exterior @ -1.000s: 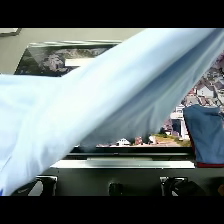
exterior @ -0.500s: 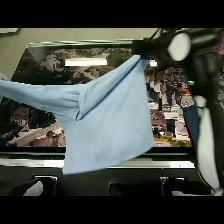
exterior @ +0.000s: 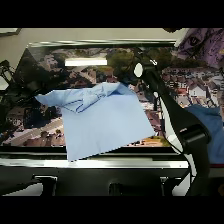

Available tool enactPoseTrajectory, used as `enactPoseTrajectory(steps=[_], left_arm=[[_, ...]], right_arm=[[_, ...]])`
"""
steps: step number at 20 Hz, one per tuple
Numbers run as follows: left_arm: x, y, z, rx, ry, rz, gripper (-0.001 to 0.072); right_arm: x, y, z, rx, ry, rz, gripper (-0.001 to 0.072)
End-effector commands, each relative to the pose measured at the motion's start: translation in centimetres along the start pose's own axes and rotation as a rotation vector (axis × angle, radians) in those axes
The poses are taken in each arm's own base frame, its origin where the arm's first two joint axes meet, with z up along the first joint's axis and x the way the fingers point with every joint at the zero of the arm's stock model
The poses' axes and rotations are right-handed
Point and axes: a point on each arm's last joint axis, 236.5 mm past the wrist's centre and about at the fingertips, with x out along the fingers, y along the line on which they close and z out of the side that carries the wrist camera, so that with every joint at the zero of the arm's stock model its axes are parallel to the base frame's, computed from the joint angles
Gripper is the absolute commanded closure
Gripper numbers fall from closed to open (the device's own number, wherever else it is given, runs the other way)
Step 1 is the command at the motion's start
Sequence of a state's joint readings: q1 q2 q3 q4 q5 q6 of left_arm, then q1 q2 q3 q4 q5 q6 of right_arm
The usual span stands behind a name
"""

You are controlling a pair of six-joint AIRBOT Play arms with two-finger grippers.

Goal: Fold the clothes and pants, and hang the long-sleeved shirts on hangers.

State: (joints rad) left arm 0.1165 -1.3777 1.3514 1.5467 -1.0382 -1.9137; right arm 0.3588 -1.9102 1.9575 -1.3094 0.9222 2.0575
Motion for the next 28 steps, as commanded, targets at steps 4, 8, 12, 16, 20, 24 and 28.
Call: enactPoseTrajectory(steps=[4, 8, 12, 16, 20, 24, 28], left_arm=[[0.9, -0.8, -0.3, -0.010, 0.003, -0.010, 0.0690], [0.7, -0.4, -1.5, -0.009, 0.053, 0.009, 0.0690], [0.6, 0.0, -2.6, -0.009, 0.101, 0.027, 0.0690], [0.5, 0.5, -3.9, -0.009, 0.155, 0.047, 0.0690], [0.5, 0.6, -3.8, -0.006, 0.154, 0.048, 0.0689], [0.5, 0.6, -3.9, -0.004, 0.156, 0.047, 0.0689], [0.6, 0.5, -3.7, -0.003, 0.150, 0.045, 0.0689]], right_arm=[[-10.5, -4.4, 3.5, -0.063, 0.071, 0.052, 0.0252], [-20.8, -13.1, 2.5, -0.289, 0.204, -0.080, 0.0252], [-21.9, -21.3, -0.9, 0.008, 0.281, -0.058, 0.0214], [-16.7, -25.8, -11.5, 0.177, 0.473, 0.029, 0.0214], [-13.5, -25.4, -17.9, 0.234, 0.553, 0.109, 0.0214], [-12.1, -25.1, -19.3, 0.184, 0.560, 0.091, 0.0213], [-11.1, -24.0, -20.3, 0.146, 0.588, 0.059, 0.0214]])
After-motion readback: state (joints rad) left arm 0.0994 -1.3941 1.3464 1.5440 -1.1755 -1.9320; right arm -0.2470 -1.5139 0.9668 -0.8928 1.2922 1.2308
